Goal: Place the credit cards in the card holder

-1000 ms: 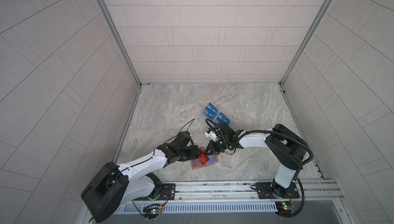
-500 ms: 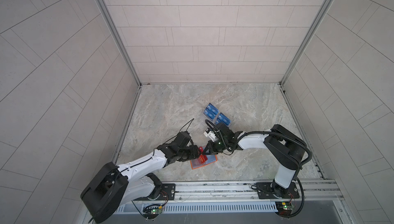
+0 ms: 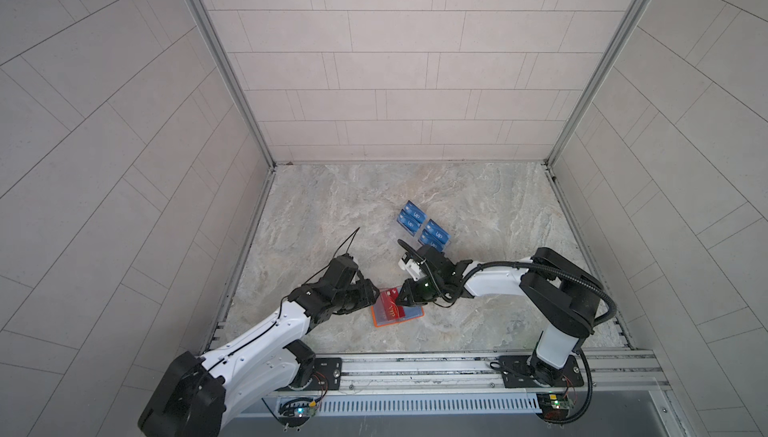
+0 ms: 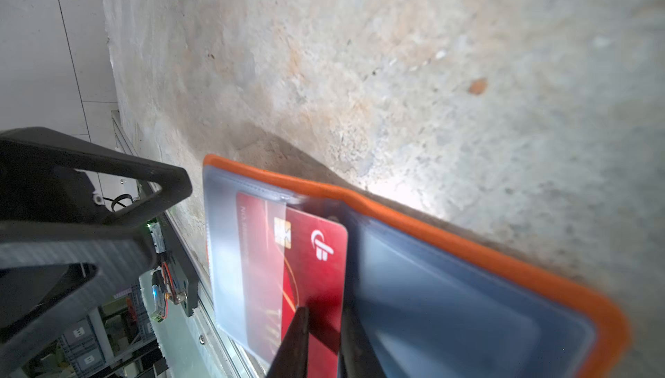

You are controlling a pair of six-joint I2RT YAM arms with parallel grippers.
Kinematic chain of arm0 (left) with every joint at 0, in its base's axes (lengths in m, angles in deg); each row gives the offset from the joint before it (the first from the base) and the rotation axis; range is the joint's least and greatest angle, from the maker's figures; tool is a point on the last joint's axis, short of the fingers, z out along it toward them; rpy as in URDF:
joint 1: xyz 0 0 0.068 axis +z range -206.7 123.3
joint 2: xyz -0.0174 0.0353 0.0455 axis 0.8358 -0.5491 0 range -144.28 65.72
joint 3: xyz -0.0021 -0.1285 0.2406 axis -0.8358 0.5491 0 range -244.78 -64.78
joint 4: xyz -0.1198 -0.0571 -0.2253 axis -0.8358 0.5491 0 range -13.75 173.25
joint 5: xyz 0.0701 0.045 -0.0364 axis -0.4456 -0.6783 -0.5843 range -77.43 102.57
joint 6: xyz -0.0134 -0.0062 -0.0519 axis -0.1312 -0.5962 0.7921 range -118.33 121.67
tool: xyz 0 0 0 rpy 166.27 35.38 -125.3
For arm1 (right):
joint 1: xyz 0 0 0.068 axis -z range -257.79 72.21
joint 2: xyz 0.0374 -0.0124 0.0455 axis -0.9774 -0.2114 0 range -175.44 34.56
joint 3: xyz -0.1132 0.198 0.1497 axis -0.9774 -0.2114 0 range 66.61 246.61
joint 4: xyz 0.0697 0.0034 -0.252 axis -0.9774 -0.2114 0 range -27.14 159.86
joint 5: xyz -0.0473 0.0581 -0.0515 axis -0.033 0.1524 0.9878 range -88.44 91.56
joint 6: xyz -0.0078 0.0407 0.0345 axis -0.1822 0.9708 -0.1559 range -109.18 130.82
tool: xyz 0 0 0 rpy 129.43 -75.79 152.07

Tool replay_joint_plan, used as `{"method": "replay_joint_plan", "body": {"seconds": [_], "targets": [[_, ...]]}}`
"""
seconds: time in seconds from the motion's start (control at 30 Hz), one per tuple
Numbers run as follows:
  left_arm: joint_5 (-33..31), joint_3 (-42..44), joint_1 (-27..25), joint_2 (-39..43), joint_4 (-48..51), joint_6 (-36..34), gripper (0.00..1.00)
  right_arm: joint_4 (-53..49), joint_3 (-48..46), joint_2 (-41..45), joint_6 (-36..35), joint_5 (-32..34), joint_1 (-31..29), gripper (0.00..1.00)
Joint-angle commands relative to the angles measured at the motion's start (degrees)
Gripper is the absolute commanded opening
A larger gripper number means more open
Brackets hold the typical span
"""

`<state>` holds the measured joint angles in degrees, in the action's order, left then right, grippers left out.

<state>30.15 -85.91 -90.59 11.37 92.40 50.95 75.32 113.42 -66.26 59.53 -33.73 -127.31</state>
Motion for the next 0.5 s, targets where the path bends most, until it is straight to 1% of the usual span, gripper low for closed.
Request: {"method": "replay_joint_plan", "body": {"seconds": [0.0,0.03,0.1,0.2,0.47], "targets": [[-0.47,1.82,0.14,-0.5,0.23,-0.15,0.51,-4.67,-0.4,0.54,0.16,2.82,-0.93,0.22],[-0.07,2.19,0.14,-0.94,-0.58,-0.06,0.49,-5.32,-0.3,0.9,0.03,3.19,-1.06,0.22],[0.75,2.68,0.14,-2.07,-1.99,-0.06,0.48,-6.56,-0.05,1.57,-0.33,3.7,-1.27,0.23],[1.72,3.06,0.01,-3.61,-4.05,-0.15,0.48,-8.24,0.37,2.22,-0.65,4.27,-1.63,0.23],[3.56,3.2,0.05,-6.24,-8.28,-0.23,0.48,-8.09,1.97,1.86,0.42,4.28,-3.36,0.26]]}}
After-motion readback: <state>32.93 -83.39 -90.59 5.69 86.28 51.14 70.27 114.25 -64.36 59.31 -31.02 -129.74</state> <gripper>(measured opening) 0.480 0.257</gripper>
